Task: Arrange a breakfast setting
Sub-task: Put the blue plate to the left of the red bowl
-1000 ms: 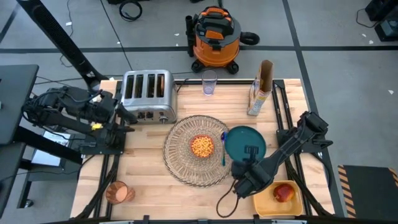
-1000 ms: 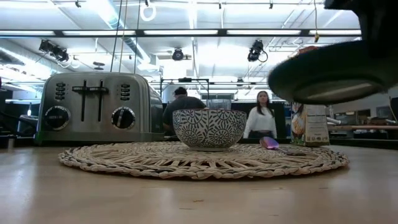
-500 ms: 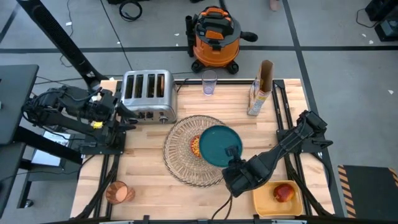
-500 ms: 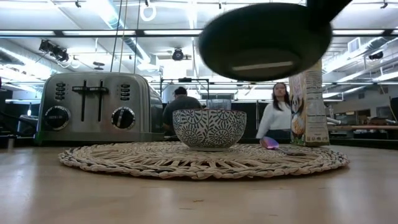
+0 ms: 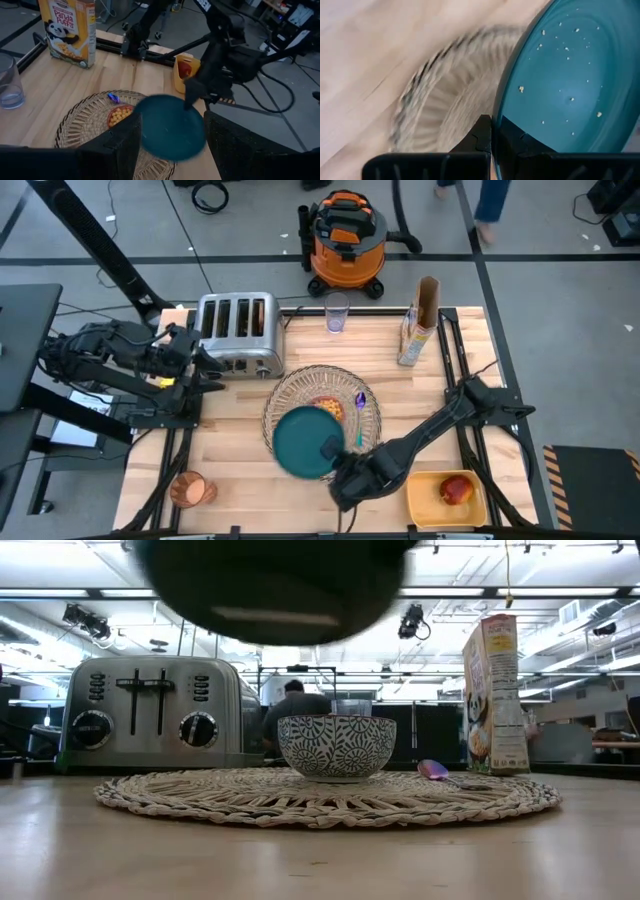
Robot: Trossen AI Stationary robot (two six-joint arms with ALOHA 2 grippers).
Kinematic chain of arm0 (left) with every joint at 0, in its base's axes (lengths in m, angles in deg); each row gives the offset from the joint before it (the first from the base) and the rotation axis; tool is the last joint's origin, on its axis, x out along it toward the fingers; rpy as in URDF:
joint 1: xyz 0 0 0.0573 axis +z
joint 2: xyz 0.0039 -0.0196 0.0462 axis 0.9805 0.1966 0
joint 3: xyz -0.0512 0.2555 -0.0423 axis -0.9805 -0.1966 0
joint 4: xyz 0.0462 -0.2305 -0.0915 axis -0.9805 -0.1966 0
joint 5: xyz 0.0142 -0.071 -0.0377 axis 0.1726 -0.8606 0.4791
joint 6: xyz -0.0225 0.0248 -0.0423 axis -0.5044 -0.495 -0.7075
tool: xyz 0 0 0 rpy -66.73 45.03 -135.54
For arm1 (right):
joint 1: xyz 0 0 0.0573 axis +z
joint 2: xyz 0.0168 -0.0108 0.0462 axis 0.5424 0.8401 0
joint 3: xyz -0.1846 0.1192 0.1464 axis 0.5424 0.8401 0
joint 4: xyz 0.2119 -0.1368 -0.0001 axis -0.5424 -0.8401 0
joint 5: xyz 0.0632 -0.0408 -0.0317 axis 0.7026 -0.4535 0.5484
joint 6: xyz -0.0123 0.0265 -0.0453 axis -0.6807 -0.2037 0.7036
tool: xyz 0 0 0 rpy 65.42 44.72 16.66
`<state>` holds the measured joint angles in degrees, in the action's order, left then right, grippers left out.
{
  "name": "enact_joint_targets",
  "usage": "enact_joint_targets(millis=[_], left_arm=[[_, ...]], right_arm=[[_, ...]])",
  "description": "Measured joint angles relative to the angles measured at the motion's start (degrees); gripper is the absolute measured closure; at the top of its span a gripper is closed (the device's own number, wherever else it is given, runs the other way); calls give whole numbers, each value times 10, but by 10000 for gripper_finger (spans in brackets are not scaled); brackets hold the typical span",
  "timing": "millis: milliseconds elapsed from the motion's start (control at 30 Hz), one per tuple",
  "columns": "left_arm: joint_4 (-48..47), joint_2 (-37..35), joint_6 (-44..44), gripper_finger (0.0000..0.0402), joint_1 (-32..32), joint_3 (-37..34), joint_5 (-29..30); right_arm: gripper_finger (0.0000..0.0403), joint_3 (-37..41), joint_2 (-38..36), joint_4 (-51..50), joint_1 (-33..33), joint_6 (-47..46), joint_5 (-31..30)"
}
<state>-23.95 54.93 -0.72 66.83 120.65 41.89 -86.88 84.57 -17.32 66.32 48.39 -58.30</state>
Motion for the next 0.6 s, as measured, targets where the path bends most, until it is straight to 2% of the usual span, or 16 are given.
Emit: enact_joint_targets(millis=[100,267,433,600], left_arm=[[0,0,0,184,0,0,0],[4,1,0,184,0,0,0],[13,1,2,184,0,0,0],[24,1,-2,184,0,0,0]], right_arm=[[391,-44,34,32,-1,68,14],[391,-89,83,84,-11,129,86],[391,-92,115,140,-31,205,105],[391,-92,146,164,-61,232,129]])
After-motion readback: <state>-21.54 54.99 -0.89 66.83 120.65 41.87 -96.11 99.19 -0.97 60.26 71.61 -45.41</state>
